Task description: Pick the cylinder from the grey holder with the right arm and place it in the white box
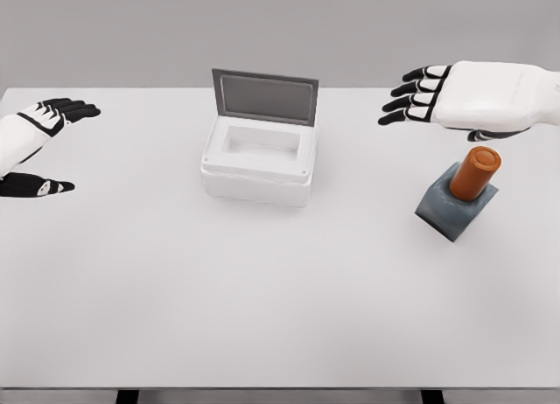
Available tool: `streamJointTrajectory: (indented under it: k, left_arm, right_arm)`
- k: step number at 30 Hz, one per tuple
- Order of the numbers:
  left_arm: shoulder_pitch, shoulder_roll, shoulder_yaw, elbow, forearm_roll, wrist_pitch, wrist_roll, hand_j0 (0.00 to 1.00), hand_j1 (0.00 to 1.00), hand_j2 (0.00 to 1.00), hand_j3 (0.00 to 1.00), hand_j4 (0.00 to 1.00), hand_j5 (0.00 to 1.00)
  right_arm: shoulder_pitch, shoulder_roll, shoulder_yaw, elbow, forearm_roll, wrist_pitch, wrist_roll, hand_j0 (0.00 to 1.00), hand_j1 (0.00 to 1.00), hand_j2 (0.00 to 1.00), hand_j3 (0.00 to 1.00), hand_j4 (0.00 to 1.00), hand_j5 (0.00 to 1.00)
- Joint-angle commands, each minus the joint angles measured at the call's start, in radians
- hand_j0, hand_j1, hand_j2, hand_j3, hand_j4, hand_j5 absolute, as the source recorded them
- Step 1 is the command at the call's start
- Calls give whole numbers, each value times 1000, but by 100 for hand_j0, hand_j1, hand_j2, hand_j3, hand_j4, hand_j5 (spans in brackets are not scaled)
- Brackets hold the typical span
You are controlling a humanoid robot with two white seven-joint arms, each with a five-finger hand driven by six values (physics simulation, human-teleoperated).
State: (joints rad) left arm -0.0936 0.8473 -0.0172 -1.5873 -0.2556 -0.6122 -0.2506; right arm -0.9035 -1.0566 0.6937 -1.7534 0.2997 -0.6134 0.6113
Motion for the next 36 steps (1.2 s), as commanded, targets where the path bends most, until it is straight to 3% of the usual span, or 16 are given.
streamJointTrajectory:
  k: [1,6,8,9,10,11,16,22,32,36]
  left_arm:
    - [0,1,0,0,7,1,1,100,100,100,100,100,100]
    - [0,1,0,0,7,1,1,100,100,100,100,100,100]
    - [0,1,0,0,7,1,1,100,100,100,100,100,100]
    - [0,1,0,0,7,1,1,100,100,100,100,100,100]
    - [0,1,0,0,7,1,1,100,100,100,100,100,100]
    - [0,1,0,0,7,1,1,100,100,100,100,100,100]
    - [0,1,0,0,7,1,1,100,100,100,100,100,100]
    - [2,1,0,0,6,1,1,100,100,100,100,100,100]
    - [2,0,0,0,2,1,1,100,100,100,100,100,100]
    - [2,0,0,0,2,1,1,100,100,100,100,100,100]
  right_arm:
    - [0,0,0,0,-2,2,0,100,100,100,100,100,100]
    - [-20,-22,-46,-1,-10,2,0,100,100,100,100,100,100]
    - [-20,-91,-103,0,-23,2,0,100,100,100,100,100,100]
    - [-20,-134,-100,0,-78,2,0,100,100,100,100,100,100]
    - [-18,-218,-71,0,-174,2,0,100,100,100,100,100,100]
    - [-21,-259,-60,0,-186,2,0,100,100,100,100,100,100]
    - [3,-293,-25,0,-185,2,0,100,100,100,100,100,100]
    - [15,-275,110,32,-189,2,0,100,100,100,100,100,100]
    - [14,-160,132,161,-186,2,0,100,100,100,100,100,100]
    - [17,-140,147,173,-185,2,0,100,100,100,100,100,100]
